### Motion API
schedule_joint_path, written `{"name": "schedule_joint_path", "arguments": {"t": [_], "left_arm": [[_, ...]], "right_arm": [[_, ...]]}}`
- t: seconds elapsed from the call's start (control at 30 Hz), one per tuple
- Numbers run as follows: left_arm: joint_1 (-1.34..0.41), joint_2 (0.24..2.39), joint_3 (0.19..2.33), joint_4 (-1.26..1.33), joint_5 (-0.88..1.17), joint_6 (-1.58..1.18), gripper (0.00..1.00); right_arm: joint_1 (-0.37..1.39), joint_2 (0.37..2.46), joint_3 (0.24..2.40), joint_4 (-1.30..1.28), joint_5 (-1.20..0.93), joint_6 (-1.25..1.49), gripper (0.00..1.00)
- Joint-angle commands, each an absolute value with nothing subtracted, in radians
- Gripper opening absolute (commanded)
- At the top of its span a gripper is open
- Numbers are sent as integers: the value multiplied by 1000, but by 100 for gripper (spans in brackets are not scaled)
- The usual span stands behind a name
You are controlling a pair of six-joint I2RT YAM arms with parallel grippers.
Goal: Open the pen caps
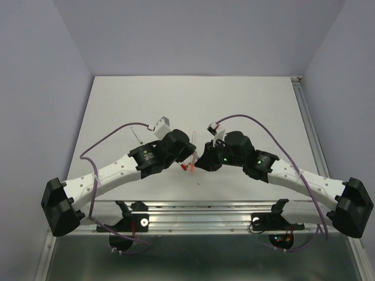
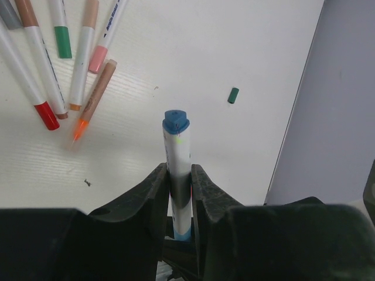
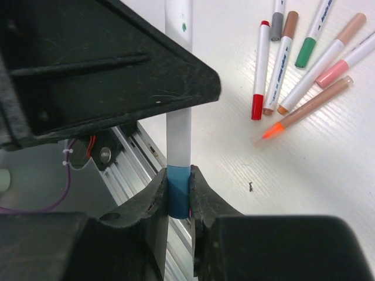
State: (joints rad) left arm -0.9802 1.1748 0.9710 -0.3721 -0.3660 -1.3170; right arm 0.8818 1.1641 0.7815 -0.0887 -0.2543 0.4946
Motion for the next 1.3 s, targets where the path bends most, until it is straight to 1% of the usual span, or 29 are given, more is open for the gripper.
{"name": "schedule_joint_path", "arguments": {"t": [0.0, 0.07, 0.1, 0.13, 0.17, 0.2, 0.43, 0.5, 0.57, 0.67, 0.8, 1.03, 1.07, 1.17, 1.2, 1.27], "left_arm": [[-985, 1183, 1028, -388, -373, -1312, 33], [-985, 1183, 1026, -380, -371, -1313, 29], [-985, 1181, 1025, -379, -373, -1312, 26], [-985, 1181, 1025, -377, -374, -1309, 10], [-985, 1181, 1026, -379, -374, -1308, 2], [-985, 1181, 1028, -377, -373, -1308, 0], [-985, 1174, 1023, -371, -383, -1279, 0], [-985, 1157, 1012, -348, -408, -1249, 0], [-973, 1120, 999, -327, -489, -1226, 0], [-908, 1057, 1006, -307, -522, -1157, 0], [-740, 996, 991, -250, -473, -1077, 0], [-652, 1032, 1031, -262, -454, -1014, 0], [-646, 1034, 1029, -255, -445, -1005, 0], [-640, 1034, 1029, -239, -433, -989, 0], [-635, 1048, 1037, -267, -442, -965, 0], [-629, 1069, 1060, -337, -465, -968, 0]], "right_arm": [[894, 1118, 844, 18, -267, 502, 1], [893, 1117, 847, 14, -268, 503, 1], [894, 1115, 847, 12, -275, 505, 1], [893, 1118, 845, 14, -278, 508, 1], [893, 1121, 845, 11, -276, 509, 1], [893, 1121, 845, 6, -270, 511, 1], [893, 1141, 850, -37, -221, 523, 1], [894, 1147, 850, -44, -222, 520, 1], [893, 1146, 831, -57, -238, 517, 1], [893, 1120, 784, -75, -267, 523, 1], [894, 1049, 712, -64, -325, 549, 1], [893, 934, 630, -98, -367, 572, 1], [893, 928, 632, -109, -353, 568, 1], [893, 926, 679, -196, -214, 566, 1], [891, 948, 719, -254, -118, 580, 1], [887, 995, 764, -317, -16, 586, 1]]}}
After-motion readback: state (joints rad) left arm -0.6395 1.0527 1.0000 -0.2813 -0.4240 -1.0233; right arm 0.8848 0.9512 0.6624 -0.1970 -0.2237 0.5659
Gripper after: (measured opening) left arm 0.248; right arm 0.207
